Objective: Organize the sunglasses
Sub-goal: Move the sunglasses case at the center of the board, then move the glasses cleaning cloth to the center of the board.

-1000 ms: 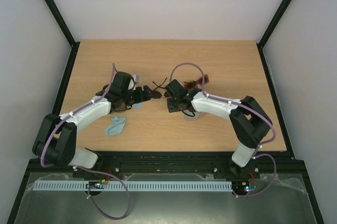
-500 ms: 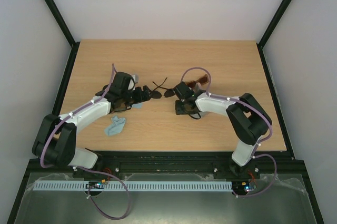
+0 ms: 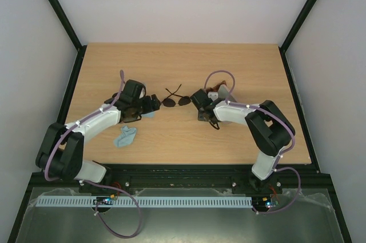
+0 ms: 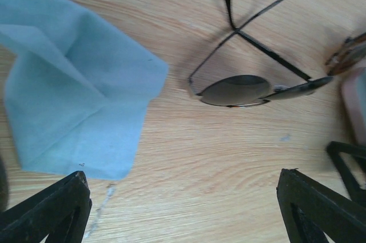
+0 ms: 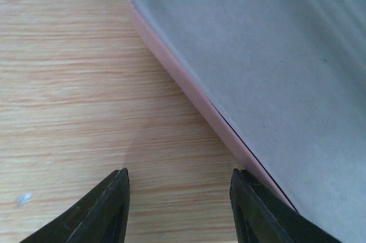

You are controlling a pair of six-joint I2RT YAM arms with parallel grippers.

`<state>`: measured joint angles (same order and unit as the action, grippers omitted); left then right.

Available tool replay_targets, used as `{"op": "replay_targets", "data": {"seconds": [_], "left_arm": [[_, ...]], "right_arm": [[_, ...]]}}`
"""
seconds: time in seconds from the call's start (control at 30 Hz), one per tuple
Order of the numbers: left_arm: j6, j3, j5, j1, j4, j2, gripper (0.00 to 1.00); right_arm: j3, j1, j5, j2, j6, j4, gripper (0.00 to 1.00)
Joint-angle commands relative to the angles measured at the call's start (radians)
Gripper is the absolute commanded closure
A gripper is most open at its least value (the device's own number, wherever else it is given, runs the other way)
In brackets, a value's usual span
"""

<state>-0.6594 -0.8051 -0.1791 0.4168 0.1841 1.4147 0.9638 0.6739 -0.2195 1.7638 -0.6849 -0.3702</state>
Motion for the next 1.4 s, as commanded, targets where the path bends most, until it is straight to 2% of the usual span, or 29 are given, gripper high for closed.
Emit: {"op": "replay_targets", "data": {"seconds": [0.0, 0.3, 0.47, 0.6, 0.83, 1.07, 1.37], "left_arm": [[0.000, -0.021, 0.103, 0.010, 0.073, 0.031, 0.10], [0.004, -0.036, 0.190, 0.048, 0.086, 0.125, 0.27], [0.020, -0.063, 0.197, 0.062, 0.064, 0.185, 0.41], [0.045, -0.089, 0.184, 0.072, 0.048, 0.221, 0.55], [0.068, -0.098, 0.194, 0.076, 0.022, 0.295, 0.73], [0.056, -0.088, 0.194, 0.100, 0.042, 0.328, 0.77], [-0.051, 0.011, 0.145, 0.250, 0.078, 0.276, 0.76]], "right_arm": [[-0.011, -0.020, -0.162, 0.034, -0.024, -0.095, 0.51], [-0.123, -0.038, -0.051, -0.069, -0.053, -0.046, 0.52], [-0.142, -0.044, -0.066, -0.102, -0.065, -0.035, 0.54], [-0.128, -0.043, -0.015, -0.133, -0.052, -0.011, 0.55], [-0.105, -0.043, 0.095, -0.175, -0.031, 0.016, 0.57], [-0.106, -0.045, 0.217, -0.235, -0.015, 0.048, 0.57], [-0.119, -0.043, 0.242, -0.304, -0.084, 0.105, 0.57]]}}
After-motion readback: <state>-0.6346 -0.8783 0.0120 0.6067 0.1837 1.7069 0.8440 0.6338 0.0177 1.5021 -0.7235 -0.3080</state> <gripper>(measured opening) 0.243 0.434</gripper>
